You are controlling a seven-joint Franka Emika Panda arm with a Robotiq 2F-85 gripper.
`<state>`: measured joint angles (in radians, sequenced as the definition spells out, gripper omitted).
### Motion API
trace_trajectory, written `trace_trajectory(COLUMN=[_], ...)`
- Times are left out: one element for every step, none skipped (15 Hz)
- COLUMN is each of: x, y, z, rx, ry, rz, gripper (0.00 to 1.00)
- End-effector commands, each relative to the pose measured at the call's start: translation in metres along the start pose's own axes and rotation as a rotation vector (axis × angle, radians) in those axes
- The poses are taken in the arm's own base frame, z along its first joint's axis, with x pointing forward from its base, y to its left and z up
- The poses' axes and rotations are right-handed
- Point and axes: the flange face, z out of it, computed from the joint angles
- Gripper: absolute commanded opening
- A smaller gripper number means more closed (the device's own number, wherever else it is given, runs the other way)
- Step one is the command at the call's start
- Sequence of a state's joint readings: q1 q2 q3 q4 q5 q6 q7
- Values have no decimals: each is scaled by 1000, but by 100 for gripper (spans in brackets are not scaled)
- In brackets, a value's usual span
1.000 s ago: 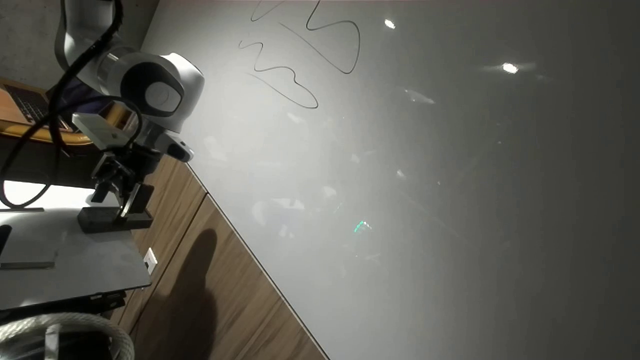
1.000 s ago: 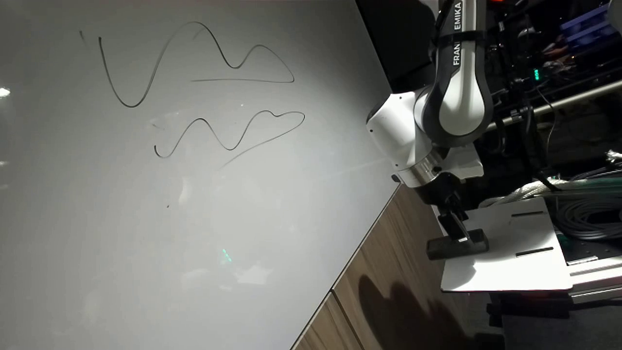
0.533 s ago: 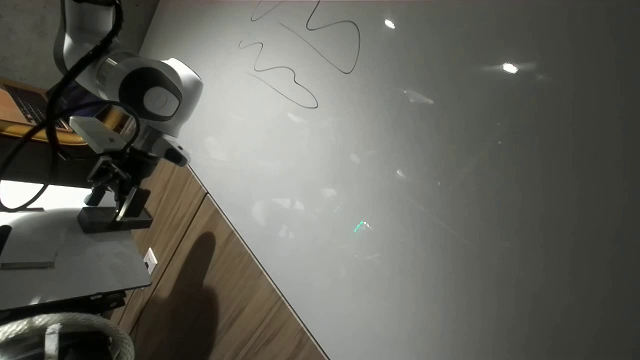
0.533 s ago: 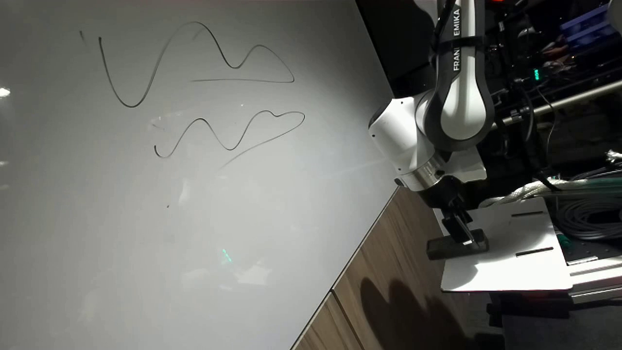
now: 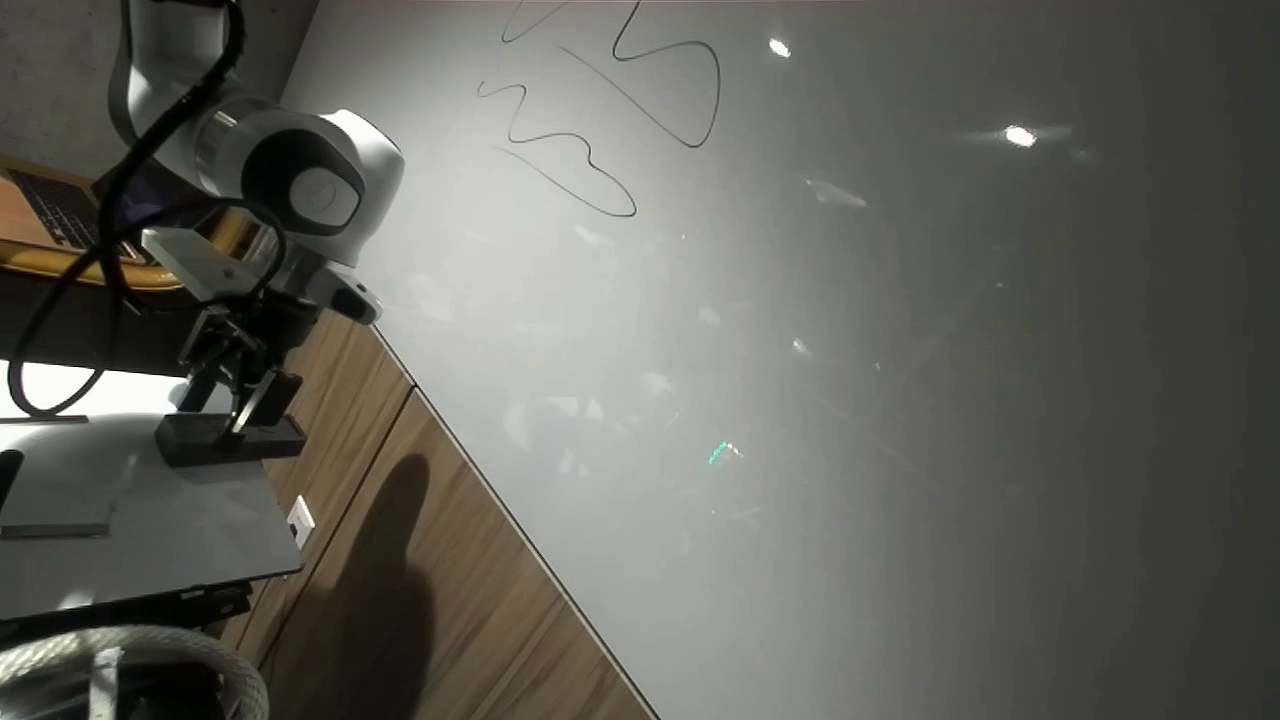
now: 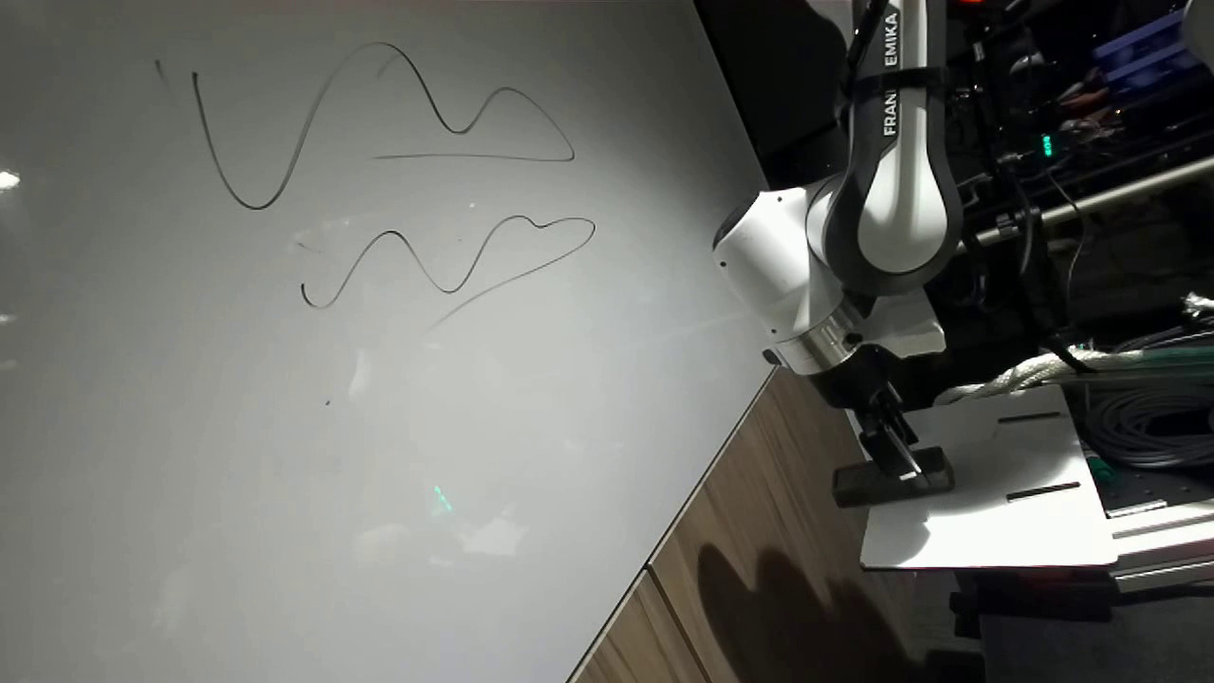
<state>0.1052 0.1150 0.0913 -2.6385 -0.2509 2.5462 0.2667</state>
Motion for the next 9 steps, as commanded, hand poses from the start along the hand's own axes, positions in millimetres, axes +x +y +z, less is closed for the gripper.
trace_trajectory(x=[3,3,3,3,2,2,2,1,1], y=[-2,-2,-2,-2,-3,-3,-3,-4,-5], z=[1,1,2,1,2,2,1,0,-1], rx=[6,5,5,5,5,6,6,6,5], ry=[11,10,10,9,9,8,8,9,9], rz=[-6,-6,-6,-6,-7,-7,-7,-7,-7], gripper=[51,42,35,29,28,28,28,28,28])
